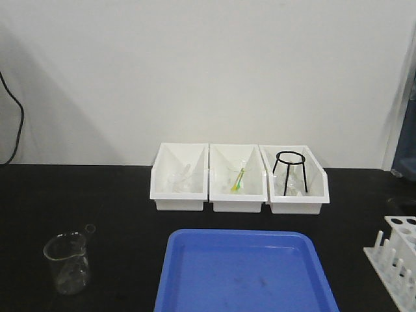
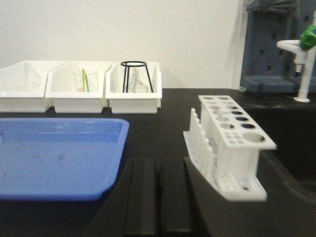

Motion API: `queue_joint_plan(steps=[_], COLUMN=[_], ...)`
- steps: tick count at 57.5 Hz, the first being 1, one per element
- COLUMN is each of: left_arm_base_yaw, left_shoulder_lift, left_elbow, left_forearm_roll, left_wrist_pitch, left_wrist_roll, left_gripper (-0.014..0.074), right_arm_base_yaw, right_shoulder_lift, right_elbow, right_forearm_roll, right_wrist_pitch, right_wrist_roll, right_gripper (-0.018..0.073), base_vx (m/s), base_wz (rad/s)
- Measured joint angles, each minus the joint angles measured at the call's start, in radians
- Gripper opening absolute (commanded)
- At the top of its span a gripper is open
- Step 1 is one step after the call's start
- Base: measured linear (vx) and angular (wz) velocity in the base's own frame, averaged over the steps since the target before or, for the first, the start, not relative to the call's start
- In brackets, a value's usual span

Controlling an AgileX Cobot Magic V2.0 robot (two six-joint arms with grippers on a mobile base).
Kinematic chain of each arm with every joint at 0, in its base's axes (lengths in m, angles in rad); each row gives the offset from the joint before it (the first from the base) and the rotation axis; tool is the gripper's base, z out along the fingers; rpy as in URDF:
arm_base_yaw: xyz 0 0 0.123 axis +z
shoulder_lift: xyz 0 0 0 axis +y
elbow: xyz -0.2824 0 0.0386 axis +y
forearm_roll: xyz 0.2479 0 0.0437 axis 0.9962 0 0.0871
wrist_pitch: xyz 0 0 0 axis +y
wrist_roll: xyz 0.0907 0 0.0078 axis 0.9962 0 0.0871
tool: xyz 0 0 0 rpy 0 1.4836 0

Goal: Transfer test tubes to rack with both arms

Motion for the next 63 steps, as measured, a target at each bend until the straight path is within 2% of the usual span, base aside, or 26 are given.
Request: queue_joint_plan(steps=[27, 63], left_arm_base_yaw=[0.0, 0.0], left_shoulder_lift=[0.0, 0.0], left_elbow=[0.0, 0.0], left_forearm_roll=[0.0, 0.0], left_wrist_pitch=[0.0, 0.0], left_wrist_roll=[0.0, 0.0], left_gripper=[-0.0021, -0.0021], right_arm_base_yaw=[0.0, 0.0], right_shoulder_lift=[0.0, 0.0], right_elbow=[0.0, 0.0], right_forearm_roll=[0.0, 0.0], right_wrist_pitch=[0.0, 0.0], right_wrist_roll=[0.0, 0.0], right_gripper=[-0.0008, -0.0008], base_vx=[0.26, 0.02], base_wz=[-0.01, -0.03])
